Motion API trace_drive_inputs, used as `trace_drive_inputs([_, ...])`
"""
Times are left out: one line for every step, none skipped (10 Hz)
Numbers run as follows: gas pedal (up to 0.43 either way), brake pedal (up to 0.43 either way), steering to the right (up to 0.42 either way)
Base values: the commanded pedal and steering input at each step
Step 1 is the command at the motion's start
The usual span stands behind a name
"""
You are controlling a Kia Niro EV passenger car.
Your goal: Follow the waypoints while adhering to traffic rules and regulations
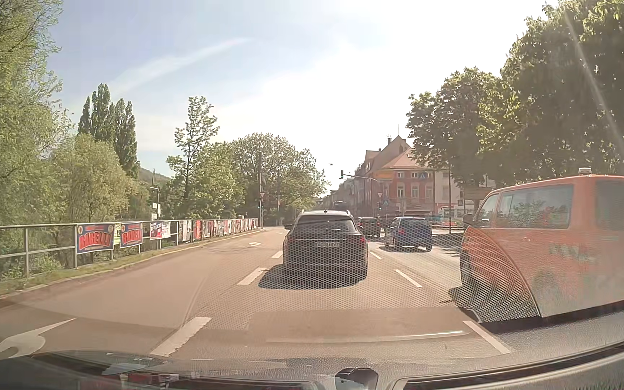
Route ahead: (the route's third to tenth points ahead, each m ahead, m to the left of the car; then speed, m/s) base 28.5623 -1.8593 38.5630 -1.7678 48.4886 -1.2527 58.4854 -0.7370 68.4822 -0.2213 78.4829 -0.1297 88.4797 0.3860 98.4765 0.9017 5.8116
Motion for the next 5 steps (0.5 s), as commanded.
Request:
trace_drive_inputs([0.118,0.0,-0.005])
trace_drive_inputs([0.118,0.0,-0.005])
trace_drive_inputs([0.118,0.0,-0.005])
trace_drive_inputs([0.118,0.0,-0.004])
trace_drive_inputs([0.118,0.0,-0.004])
